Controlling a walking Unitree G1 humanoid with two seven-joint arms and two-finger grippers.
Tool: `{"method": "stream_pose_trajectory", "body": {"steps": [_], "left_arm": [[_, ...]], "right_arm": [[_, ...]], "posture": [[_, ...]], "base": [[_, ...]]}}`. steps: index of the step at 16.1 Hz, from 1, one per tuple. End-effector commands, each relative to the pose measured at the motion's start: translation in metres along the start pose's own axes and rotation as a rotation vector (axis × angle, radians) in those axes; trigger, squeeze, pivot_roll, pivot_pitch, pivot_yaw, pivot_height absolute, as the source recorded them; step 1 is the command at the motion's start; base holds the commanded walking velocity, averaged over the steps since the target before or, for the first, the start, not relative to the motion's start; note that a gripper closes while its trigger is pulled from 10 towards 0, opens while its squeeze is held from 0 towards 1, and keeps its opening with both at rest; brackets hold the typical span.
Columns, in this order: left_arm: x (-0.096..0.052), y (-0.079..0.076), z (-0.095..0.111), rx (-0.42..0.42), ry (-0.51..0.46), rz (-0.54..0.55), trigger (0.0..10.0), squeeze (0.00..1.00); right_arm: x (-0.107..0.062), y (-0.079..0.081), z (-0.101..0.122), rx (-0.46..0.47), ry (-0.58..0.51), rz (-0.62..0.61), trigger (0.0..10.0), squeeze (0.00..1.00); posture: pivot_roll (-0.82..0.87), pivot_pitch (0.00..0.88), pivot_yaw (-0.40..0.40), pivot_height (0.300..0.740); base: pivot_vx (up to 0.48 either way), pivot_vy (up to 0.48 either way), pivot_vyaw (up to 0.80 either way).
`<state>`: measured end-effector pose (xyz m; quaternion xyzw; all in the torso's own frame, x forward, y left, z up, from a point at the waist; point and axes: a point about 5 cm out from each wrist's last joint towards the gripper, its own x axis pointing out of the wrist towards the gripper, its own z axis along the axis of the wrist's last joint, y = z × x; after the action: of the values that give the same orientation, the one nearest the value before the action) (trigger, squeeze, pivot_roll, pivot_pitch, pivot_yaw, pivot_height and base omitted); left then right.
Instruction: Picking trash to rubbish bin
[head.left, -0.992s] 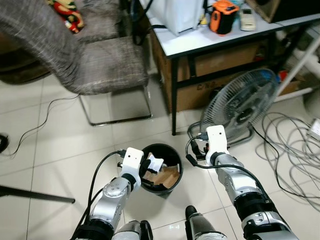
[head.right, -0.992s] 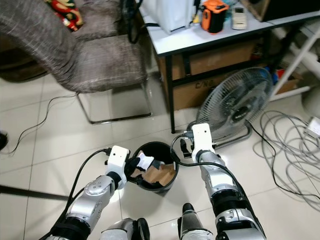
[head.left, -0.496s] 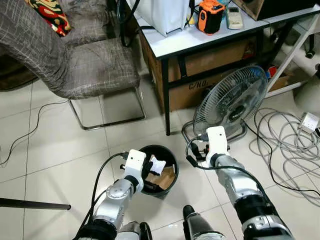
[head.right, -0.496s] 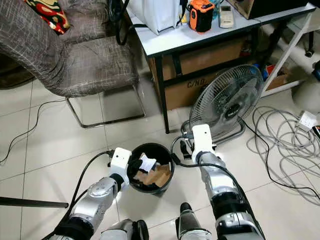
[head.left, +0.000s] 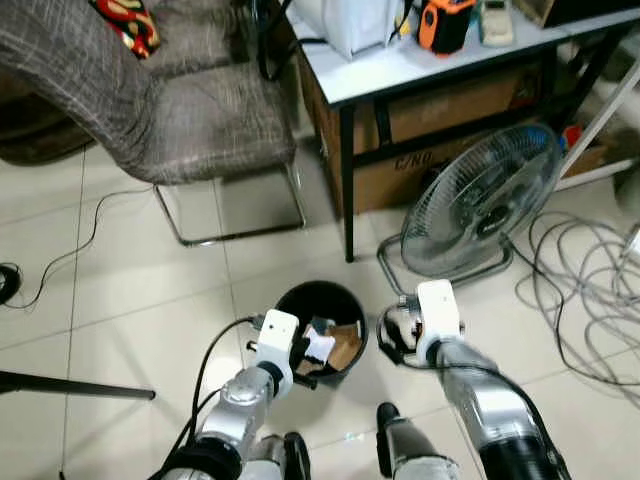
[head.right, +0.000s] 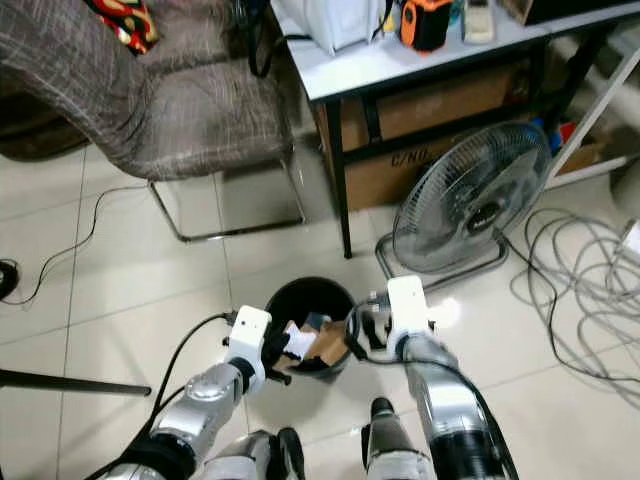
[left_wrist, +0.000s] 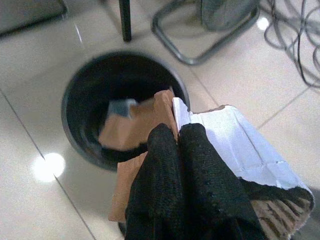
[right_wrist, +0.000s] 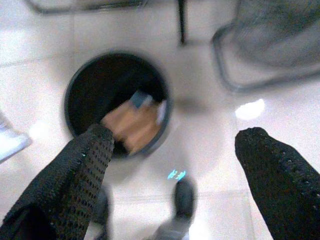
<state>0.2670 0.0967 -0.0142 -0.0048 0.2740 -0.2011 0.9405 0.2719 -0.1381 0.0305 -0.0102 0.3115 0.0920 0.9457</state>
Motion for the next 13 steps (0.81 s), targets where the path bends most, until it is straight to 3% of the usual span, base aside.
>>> {"method": "stream_pose_trajectory", "body": {"steps": [1, 6, 8, 13], "left_arm": [[-0.002, 0.001, -0.011, -0.006, 0.039, 0.006, 10.0, 0.00], [0.004, -0.011, -0.013, -0.007, 0.056, -0.001, 10.0, 0.00], [0.007, -0.013, -0.011, -0.017, 0.046, 0.015, 10.0, 0.00], [0.009, -0.009, -0.009, -0.041, 0.031, 0.068, 10.0, 0.00]], "right_arm": [[-0.005, 0.011, -0.009, 0.031, 0.054, 0.051, 10.0, 0.00], [-0.023, 0.018, -0.015, 0.077, 0.100, 0.080, 10.0, 0.00], [-0.032, 0.021, -0.009, 0.094, 0.108, 0.100, 10.0, 0.00], [-0.043, 0.033, -0.003, 0.126, 0.118, 0.154, 10.0, 0.00]], "posture": [[-0.25, 0.360, 0.153, 0.740], [-0.27, 0.398, 0.148, 0.740], [-0.28, 0.405, 0.141, 0.740], [-0.31, 0.411, 0.131, 0.740]], "base": [[0.000, 0.000, 0.00], [0.000, 0.000, 0.00], [0.000, 0.000, 0.00], [0.000, 0.000, 0.00]]}}
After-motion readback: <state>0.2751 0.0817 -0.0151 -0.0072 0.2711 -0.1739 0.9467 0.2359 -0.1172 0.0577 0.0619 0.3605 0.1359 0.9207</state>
